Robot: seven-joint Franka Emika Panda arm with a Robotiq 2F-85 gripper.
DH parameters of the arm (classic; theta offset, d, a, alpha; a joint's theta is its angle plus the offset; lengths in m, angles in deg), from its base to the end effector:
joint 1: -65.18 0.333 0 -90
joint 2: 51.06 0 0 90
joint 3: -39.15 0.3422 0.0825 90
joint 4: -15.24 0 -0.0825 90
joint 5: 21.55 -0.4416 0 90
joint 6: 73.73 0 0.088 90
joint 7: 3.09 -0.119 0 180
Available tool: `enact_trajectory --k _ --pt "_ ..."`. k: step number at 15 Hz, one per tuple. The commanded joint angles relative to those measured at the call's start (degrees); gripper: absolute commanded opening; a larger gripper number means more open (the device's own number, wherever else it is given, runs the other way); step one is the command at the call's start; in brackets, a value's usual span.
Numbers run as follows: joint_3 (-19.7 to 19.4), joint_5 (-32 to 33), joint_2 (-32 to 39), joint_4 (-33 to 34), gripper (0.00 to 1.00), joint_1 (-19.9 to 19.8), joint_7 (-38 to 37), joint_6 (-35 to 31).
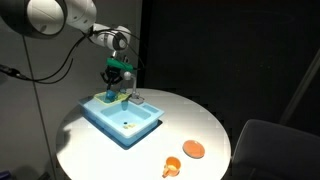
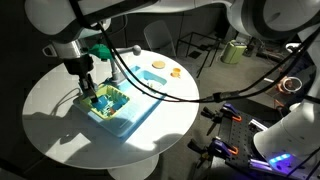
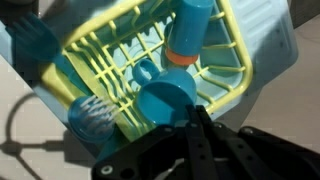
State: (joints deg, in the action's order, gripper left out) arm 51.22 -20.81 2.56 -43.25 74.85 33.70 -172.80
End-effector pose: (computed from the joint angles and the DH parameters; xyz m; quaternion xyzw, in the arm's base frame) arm 0.7853 0.2513 0.2537 -0.8794 -0.4572 0.0926 0.0952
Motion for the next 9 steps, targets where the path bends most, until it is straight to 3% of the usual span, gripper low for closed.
enact_trajectory --k 1,9 --pt "-0.6 1.0 -1.8 0.6 0.01 1.4 -2.3 1.0" --pt "-1.7 2.8 -6.9 -1.7 0.01 4.3 -9.2 0.4"
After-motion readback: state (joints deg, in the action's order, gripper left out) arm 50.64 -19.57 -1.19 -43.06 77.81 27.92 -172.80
